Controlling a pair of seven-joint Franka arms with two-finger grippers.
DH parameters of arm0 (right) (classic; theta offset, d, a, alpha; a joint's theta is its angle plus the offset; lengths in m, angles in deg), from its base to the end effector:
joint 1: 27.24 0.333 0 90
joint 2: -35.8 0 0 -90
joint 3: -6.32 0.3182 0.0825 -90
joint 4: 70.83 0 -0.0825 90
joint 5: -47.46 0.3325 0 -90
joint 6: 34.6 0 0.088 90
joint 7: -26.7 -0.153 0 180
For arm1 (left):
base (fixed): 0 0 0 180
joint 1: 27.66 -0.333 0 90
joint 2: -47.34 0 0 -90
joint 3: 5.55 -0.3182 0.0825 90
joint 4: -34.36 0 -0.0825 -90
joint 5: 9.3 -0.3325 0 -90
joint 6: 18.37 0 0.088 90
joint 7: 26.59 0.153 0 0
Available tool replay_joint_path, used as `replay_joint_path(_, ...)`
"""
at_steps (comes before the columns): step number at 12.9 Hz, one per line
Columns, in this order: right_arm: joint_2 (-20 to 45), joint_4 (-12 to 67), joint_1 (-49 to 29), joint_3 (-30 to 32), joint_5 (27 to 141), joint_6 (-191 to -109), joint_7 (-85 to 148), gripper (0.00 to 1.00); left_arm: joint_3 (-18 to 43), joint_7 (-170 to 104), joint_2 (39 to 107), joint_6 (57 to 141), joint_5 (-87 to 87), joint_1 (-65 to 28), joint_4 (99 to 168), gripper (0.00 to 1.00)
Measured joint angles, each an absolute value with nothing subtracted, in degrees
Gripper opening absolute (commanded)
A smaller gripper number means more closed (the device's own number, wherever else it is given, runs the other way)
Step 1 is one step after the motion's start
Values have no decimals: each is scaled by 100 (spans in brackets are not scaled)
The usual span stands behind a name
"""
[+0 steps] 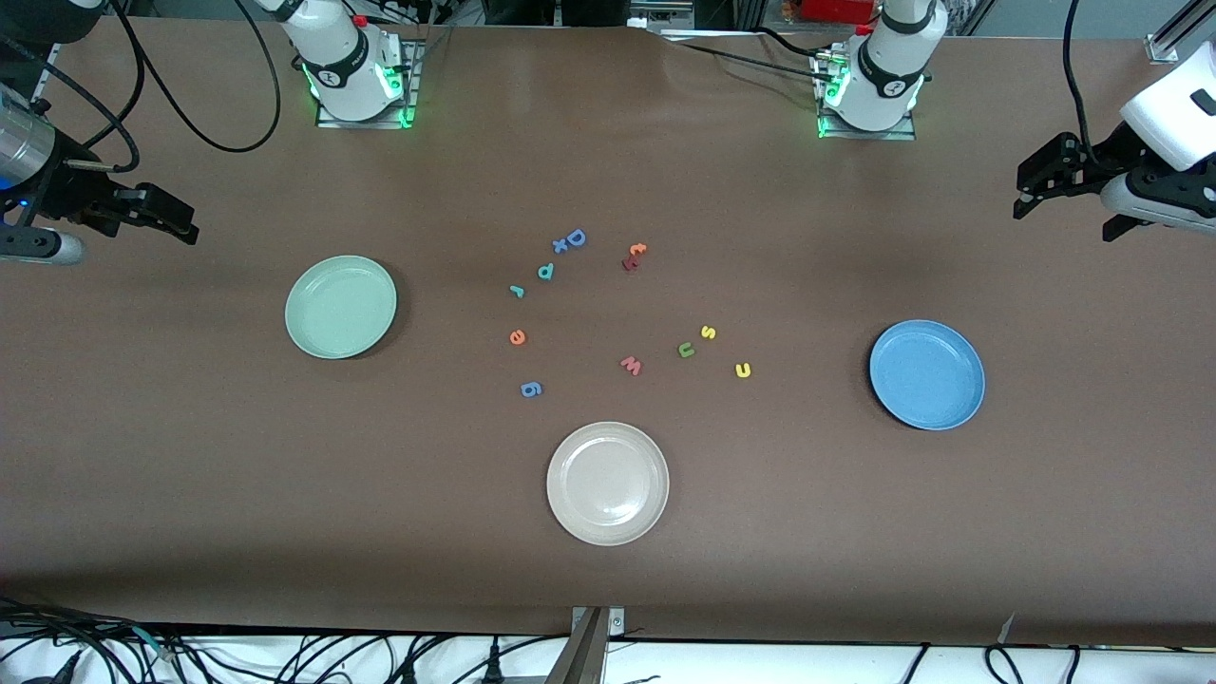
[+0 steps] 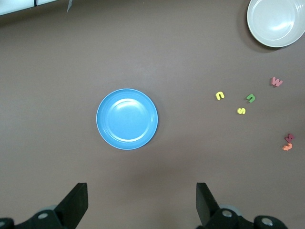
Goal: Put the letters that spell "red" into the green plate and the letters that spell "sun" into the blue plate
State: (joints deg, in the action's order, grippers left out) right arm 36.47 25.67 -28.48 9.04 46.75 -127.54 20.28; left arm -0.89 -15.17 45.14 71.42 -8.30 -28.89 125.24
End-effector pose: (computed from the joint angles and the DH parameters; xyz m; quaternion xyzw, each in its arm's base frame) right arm 0.4980 0.0111 0.5432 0.9988 -0.0426 -0.0247 0.0082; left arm 0.4906 -0.0329 0.5930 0.9915 -0.1293 0.0101 0.0065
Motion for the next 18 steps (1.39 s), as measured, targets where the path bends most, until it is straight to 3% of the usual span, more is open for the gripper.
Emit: replay_joint_path(18,3647,2567,-2852,890,4675,-12640,2028,100,-94,-1517,4511,7150,-832,-2892,12524,100)
